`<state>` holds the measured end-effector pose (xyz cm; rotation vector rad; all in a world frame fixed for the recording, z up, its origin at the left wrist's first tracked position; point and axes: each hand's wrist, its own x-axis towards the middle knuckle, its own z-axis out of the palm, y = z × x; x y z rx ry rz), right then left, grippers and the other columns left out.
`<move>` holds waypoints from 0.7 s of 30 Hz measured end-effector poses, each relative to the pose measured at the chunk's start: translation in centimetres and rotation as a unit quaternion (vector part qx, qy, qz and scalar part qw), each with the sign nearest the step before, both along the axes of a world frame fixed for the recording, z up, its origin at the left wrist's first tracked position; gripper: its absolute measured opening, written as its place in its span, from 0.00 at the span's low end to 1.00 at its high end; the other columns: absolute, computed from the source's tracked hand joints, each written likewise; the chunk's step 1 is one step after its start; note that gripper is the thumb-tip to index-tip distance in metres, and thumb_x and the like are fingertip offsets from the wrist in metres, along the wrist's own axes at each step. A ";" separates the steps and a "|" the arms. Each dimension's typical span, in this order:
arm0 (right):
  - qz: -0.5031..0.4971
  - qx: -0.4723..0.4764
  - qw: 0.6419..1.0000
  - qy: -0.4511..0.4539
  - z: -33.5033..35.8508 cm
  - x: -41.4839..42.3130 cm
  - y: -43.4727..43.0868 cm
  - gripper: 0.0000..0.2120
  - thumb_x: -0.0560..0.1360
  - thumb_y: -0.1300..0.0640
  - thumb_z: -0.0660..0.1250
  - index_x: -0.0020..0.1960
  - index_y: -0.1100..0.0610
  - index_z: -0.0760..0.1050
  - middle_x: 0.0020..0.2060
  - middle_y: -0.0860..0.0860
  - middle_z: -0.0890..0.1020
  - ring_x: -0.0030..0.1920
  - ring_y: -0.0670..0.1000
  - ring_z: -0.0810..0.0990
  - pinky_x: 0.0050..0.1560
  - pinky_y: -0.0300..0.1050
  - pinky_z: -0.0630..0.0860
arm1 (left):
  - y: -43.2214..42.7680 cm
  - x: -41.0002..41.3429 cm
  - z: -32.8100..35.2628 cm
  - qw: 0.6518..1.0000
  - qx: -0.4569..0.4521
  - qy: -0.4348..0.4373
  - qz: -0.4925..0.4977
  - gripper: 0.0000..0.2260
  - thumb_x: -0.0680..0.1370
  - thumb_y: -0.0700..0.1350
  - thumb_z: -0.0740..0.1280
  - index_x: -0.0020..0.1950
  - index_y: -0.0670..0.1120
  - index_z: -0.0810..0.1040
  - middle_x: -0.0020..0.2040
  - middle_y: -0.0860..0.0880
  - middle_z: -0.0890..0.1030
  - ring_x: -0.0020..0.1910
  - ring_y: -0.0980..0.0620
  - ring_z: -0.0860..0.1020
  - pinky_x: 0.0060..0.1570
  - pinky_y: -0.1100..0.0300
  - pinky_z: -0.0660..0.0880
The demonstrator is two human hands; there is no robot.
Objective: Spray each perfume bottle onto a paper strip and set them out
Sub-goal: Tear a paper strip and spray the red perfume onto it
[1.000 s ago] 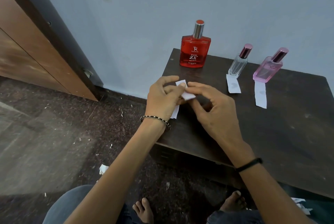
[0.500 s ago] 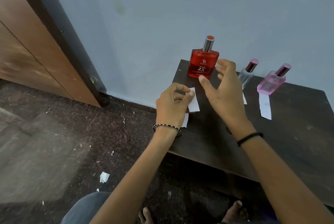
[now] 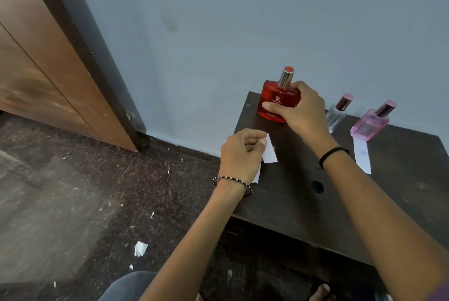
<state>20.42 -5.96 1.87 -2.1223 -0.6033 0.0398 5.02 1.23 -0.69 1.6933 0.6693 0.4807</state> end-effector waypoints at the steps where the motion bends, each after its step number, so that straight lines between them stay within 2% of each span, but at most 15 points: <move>1: 0.003 0.000 1.000 -0.007 0.1 -0.3 -0.2 0.28 0.67 0.44 0.81 0.61 0.54 0.76 0.55 0.46 0.80 0.57 0.46 0.77 0.52 0.33 0.69 | -0.1 0.0 0.0 1.000 0.005 0.000 -0.002 0.06 0.79 0.41 0.70 0.52 0.50 0.85 0.44 0.58 0.84 0.45 0.61 0.82 0.50 0.61 0.82; 4: 0.003 0.013 1.000 -0.024 0.5 -2.1 -1.7 0.26 0.68 0.42 0.80 0.59 0.51 0.76 0.53 0.43 0.80 0.54 0.44 0.78 0.49 0.26 0.67 | -0.2 0.0 0.0 1.000 0.028 0.005 0.001 0.08 0.79 0.41 0.69 0.52 0.50 0.86 0.42 0.60 0.83 0.43 0.64 0.81 0.47 0.68 0.80; 6: -0.002 0.044 0.999 -0.007 0.9 -3.7 -3.4 0.26 0.67 0.40 0.79 0.60 0.48 0.76 0.54 0.41 0.82 0.55 0.44 0.80 0.54 0.32 0.74 | -0.1 0.0 0.0 0.999 0.038 0.010 0.009 0.08 0.79 0.40 0.68 0.52 0.49 0.86 0.43 0.57 0.84 0.43 0.63 0.81 0.47 0.68 0.80; 8: -0.016 0.098 0.994 0.049 1.5 -5.3 -5.5 0.27 0.64 0.37 0.80 0.59 0.41 0.77 0.54 0.40 0.84 0.56 0.43 0.82 0.55 0.41 0.80 | -0.1 -0.1 0.0 0.999 0.039 0.009 0.013 0.08 0.79 0.40 0.68 0.52 0.48 0.86 0.44 0.55 0.85 0.43 0.61 0.82 0.49 0.64 0.81; 9: -0.023 0.125 0.988 0.087 1.8 -6.2 -6.5 0.27 0.61 0.35 0.80 0.56 0.37 0.77 0.52 0.38 0.85 0.55 0.41 0.83 0.52 0.42 0.81 | -0.2 -0.1 0.2 0.999 0.038 0.006 0.015 0.08 0.79 0.40 0.68 0.52 0.48 0.86 0.44 0.55 0.85 0.43 0.61 0.82 0.49 0.63 0.81; 12: -0.014 0.205 0.958 0.199 1.8 -8.7 -9.1 0.26 0.55 0.35 0.78 0.52 0.34 0.79 0.47 0.33 0.86 0.47 0.36 0.85 0.40 0.33 0.80 | -0.5 -0.1 0.5 0.999 0.047 -0.014 0.012 0.08 0.78 0.42 0.69 0.54 0.50 0.86 0.46 0.56 0.85 0.44 0.63 0.82 0.47 0.68 0.80; 13: -0.008 0.230 0.946 0.229 1.4 -9.4 -9.8 0.26 0.55 0.36 0.79 0.53 0.36 0.80 0.48 0.34 0.86 0.48 0.36 0.85 0.40 0.35 0.80 | -0.8 0.0 0.6 0.998 0.052 -0.020 0.005 0.08 0.78 0.42 0.70 0.55 0.51 0.85 0.47 0.57 0.85 0.44 0.64 0.82 0.47 0.72 0.78; 15: 0.001 0.266 0.922 0.280 0.7 -10.4 -10.9 0.25 0.59 0.40 0.80 0.55 0.39 0.82 0.52 0.41 0.87 0.52 0.42 0.86 0.48 0.47 0.83 | -1.4 0.3 0.9 0.998 0.050 -0.034 -0.006 0.08 0.78 0.43 0.71 0.55 0.51 0.86 0.47 0.56 0.85 0.43 0.64 0.81 0.49 0.71 0.78; 17: 0.020 0.284 0.907 0.310 0.2 -10.9 -11.6 0.21 0.64 0.44 0.81 0.56 0.39 0.83 0.54 0.47 0.87 0.54 0.50 0.87 0.54 0.56 0.81 | -2.0 0.5 1.2 0.998 0.036 -0.047 -0.020 0.08 0.78 0.44 0.71 0.56 0.50 0.85 0.44 0.55 0.84 0.41 0.59 0.81 0.51 0.62 0.80; 19: 0.040 0.281 0.901 0.327 -0.1 -10.9 -12.1 0.22 0.67 0.46 0.79 0.60 0.41 0.81 0.55 0.51 0.87 0.52 0.57 0.87 0.54 0.58 0.82 | -2.7 0.7 1.4 0.998 0.028 -0.053 -0.030 0.08 0.79 0.48 0.69 0.56 0.51 0.85 0.41 0.57 0.83 0.40 0.59 0.80 0.53 0.57 0.81; 21: 0.054 0.272 0.898 0.342 -0.2 -10.7 -12.5 0.26 0.67 0.46 0.79 0.64 0.44 0.78 0.54 0.53 0.87 0.49 0.60 0.88 0.51 0.56 0.84 | -3.3 0.9 1.7 0.998 -0.004 -0.056 -0.038 0.12 0.79 0.56 0.66 0.55 0.53 0.86 0.44 0.58 0.85 0.47 0.59 0.82 0.59 0.51 0.80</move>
